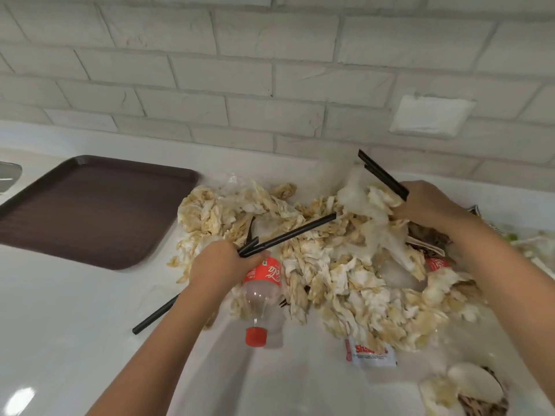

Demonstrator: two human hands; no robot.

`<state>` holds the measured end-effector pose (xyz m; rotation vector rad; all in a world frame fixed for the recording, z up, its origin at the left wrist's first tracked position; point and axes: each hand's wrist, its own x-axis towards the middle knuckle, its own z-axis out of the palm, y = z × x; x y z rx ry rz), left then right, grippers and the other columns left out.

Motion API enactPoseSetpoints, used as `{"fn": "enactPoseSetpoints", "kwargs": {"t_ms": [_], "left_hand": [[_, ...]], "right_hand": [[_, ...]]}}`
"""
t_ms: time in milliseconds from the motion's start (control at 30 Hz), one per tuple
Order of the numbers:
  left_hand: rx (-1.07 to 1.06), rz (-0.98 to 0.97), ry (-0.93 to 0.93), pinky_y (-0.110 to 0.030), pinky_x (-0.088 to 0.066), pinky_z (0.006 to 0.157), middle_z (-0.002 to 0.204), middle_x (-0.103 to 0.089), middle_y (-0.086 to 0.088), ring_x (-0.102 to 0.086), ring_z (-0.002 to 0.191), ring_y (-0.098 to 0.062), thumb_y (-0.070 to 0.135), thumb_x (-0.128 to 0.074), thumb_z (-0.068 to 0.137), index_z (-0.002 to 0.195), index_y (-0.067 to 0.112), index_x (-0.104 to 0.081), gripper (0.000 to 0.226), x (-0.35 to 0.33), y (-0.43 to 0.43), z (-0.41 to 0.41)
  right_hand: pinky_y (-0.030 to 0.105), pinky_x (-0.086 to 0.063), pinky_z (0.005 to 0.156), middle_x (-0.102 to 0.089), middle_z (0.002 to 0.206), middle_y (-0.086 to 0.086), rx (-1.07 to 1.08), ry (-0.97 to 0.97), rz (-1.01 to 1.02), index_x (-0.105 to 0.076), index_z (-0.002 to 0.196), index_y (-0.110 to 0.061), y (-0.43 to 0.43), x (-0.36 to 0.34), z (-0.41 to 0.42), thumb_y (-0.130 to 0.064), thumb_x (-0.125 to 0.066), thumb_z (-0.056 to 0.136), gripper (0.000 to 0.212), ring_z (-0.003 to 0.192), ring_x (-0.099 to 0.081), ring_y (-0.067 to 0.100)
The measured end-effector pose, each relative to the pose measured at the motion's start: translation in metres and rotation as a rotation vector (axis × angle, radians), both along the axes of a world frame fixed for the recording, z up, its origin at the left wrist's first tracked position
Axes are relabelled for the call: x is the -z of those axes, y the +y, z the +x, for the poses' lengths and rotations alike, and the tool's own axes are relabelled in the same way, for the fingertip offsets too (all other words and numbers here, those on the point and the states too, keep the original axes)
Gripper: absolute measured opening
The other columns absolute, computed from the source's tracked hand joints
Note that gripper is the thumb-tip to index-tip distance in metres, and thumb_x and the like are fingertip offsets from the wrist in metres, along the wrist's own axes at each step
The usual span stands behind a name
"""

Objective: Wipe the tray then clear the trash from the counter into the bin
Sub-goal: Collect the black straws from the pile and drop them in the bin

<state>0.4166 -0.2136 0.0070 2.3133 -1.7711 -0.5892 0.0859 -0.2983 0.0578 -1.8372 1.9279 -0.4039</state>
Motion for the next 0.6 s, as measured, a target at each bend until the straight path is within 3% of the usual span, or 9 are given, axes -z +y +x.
{"fn": "enactPoseSetpoints", "kwargs": {"t_ms": [100,200,300,400,467,600], "left_hand": [[-0.027,-0.022,0.030,-0.029,-0.046,0.053,0.064,-0.063,-0.005,-0.063,0.063,-0.019,0.074,-0.058,0.070,0.073,0.010,-0.065,0.064,0.000,0.003,0.002],[-0.047,-0.091,0.057,-0.029,-0.046,0.050,0.063,-0.063,-0.005,-0.062,0.061,-0.019,0.072,-0.054,0.074,0.079,0.011,-0.067,0.062,-0.003,0.005,0.003],[-0.044,-0.150,0.101,-0.025,-0.038,0.045,0.055,-0.060,-0.003,-0.059,0.055,-0.018,0.072,-0.052,0.074,0.076,0.013,-0.069,0.061,-0.013,0.009,0.004],[-0.027,-0.136,0.100,-0.024,-0.036,0.045,0.049,-0.055,-0.003,-0.057,0.051,-0.019,0.081,-0.049,0.062,0.072,0.011,-0.068,0.073,-0.026,0.013,0.002],[-0.008,-0.151,0.100,-0.025,-0.035,0.044,0.047,-0.052,-0.003,-0.056,0.049,-0.020,0.084,-0.042,0.055,0.071,0.009,-0.068,0.082,-0.033,0.017,-0.003],[0.030,-0.182,0.116,-0.031,-0.046,0.050,0.059,-0.064,-0.011,-0.061,0.054,-0.024,0.082,-0.039,0.063,0.073,0.014,-0.068,0.074,-0.045,0.025,-0.015]], "right_hand": [[0.026,-0.038,0.058,-0.058,0.080,-0.004,-0.019,-0.066,0.072,-0.058,0.081,-0.024,0.007,-0.004,-0.005,-0.020,-0.081,0.063,0.030,0.086,-0.058,0.025],[0.029,-0.045,0.071,-0.062,0.098,0.000,-0.013,-0.064,0.058,-0.061,0.108,-0.019,0.013,-0.007,-0.010,-0.034,-0.083,0.066,0.050,0.091,-0.057,0.021],[0.028,-0.043,0.064,-0.062,0.094,-0.004,0.049,-0.108,0.025,-0.053,0.118,-0.029,0.027,-0.020,-0.015,-0.049,-0.080,0.065,0.063,0.080,-0.060,0.019],[0.030,-0.042,0.062,-0.060,0.086,-0.002,0.129,-0.153,-0.045,-0.053,0.106,-0.024,0.048,-0.035,-0.020,-0.057,-0.070,0.072,0.050,0.076,-0.059,0.020],[0.032,-0.040,0.064,-0.061,0.089,0.001,0.160,-0.177,-0.099,-0.056,0.109,-0.023,0.067,-0.041,-0.023,-0.057,-0.062,0.080,0.045,0.077,-0.057,0.020],[0.027,-0.033,0.051,-0.061,0.070,0.005,0.197,-0.278,-0.158,-0.062,0.100,-0.018,0.109,-0.043,-0.026,-0.046,-0.053,0.092,0.030,0.050,-0.044,0.016]]}}
